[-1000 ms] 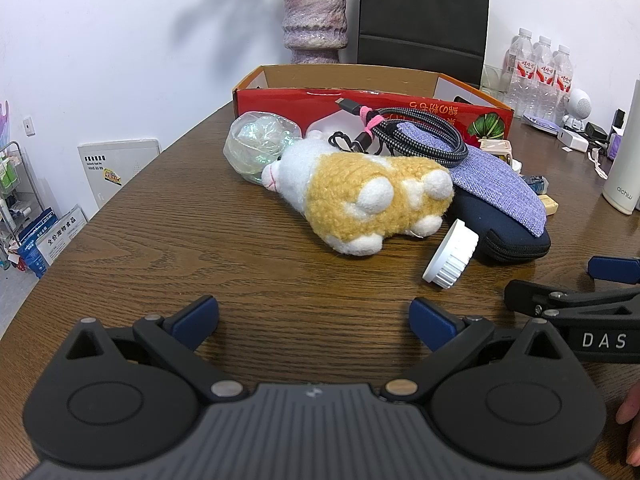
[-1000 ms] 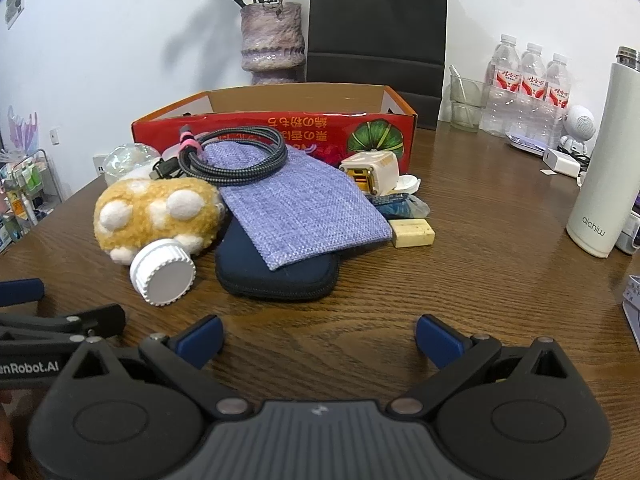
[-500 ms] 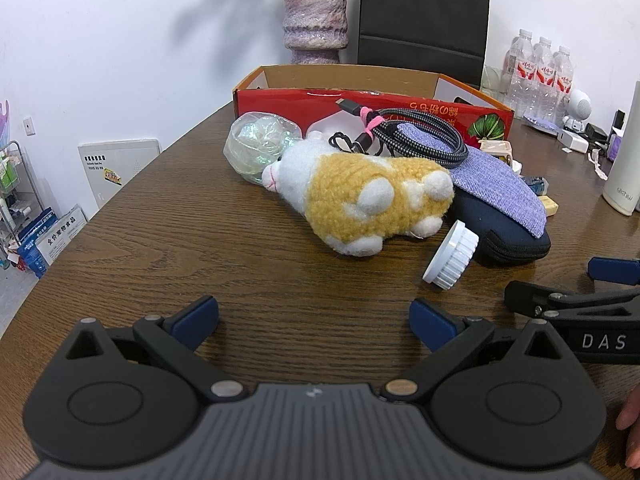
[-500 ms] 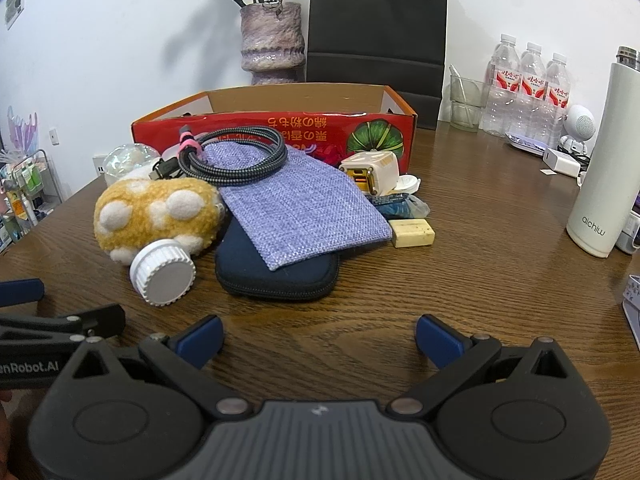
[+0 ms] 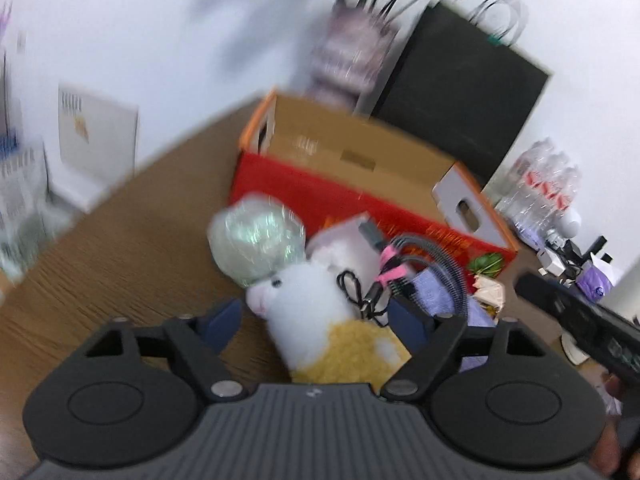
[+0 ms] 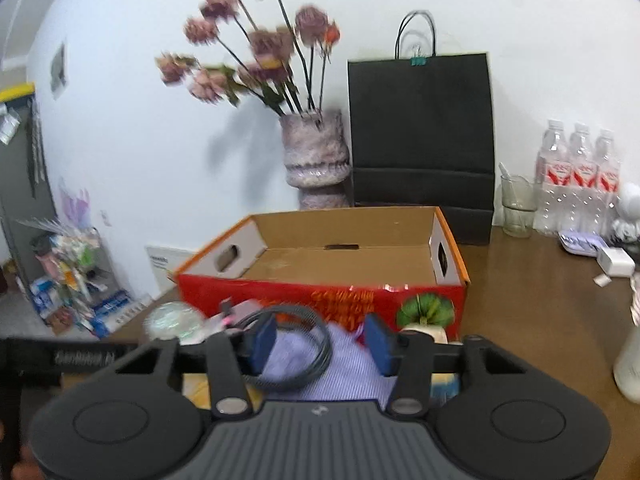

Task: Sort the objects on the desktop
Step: 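Grasp the plush toy with the left tool while the right tool grasps the black cable, drop both into box, then grasp the lavender pouch with the left tool while the right tool approaches the white cube charger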

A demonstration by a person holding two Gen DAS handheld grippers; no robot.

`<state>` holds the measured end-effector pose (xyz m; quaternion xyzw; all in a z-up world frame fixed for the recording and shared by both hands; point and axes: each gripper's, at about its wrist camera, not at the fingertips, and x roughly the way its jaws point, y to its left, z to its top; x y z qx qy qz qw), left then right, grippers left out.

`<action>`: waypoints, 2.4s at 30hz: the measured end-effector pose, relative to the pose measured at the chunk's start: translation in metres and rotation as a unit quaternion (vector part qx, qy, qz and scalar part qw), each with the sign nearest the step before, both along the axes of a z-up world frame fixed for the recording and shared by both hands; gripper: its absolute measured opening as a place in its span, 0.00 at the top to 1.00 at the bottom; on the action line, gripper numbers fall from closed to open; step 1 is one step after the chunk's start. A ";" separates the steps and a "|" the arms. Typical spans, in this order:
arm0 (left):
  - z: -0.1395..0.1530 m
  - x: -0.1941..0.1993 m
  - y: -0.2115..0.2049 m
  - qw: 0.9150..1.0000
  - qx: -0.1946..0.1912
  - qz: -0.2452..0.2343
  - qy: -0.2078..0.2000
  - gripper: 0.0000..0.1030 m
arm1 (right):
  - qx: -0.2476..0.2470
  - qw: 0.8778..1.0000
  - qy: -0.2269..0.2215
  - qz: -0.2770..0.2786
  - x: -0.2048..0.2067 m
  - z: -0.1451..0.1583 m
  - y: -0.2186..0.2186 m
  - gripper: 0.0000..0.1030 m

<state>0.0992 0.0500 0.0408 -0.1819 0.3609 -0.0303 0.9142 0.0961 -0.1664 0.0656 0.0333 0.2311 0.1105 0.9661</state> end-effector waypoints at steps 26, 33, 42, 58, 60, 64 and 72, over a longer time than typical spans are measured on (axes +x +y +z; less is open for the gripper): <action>0.079 -0.056 0.021 0.991 -0.026 -0.046 -0.123 0.58 | -0.050 0.994 -0.098 -0.028 -0.023 0.071 -0.002 0.91; 0.125 0.071 0.013 0.992 0.052 -0.035 -0.109 0.58 | -0.118 0.988 -0.094 -0.031 0.062 0.093 0.002 0.91; 0.061 0.239 -0.008 0.985 0.149 -0.066 0.053 0.57 | -0.062 0.996 0.065 0.011 0.216 0.045 -0.011 0.91; 0.036 0.224 -0.014 0.969 0.216 -0.099 0.069 0.14 | -0.200 0.967 0.148 -0.045 0.311 -0.030 0.000 0.28; 0.053 0.218 -0.009 0.974 0.200 -0.089 0.048 0.12 | -0.162 0.976 0.142 -0.034 0.298 -0.012 -0.009 0.27; 0.080 0.200 0.002 0.985 0.155 -0.060 0.038 0.09 | -0.094 0.985 0.147 -0.015 0.267 0.023 -0.025 0.23; 0.113 0.095 0.003 0.994 0.096 -0.048 -0.026 0.01 | -0.004 0.990 0.143 0.008 0.135 0.056 -0.031 0.13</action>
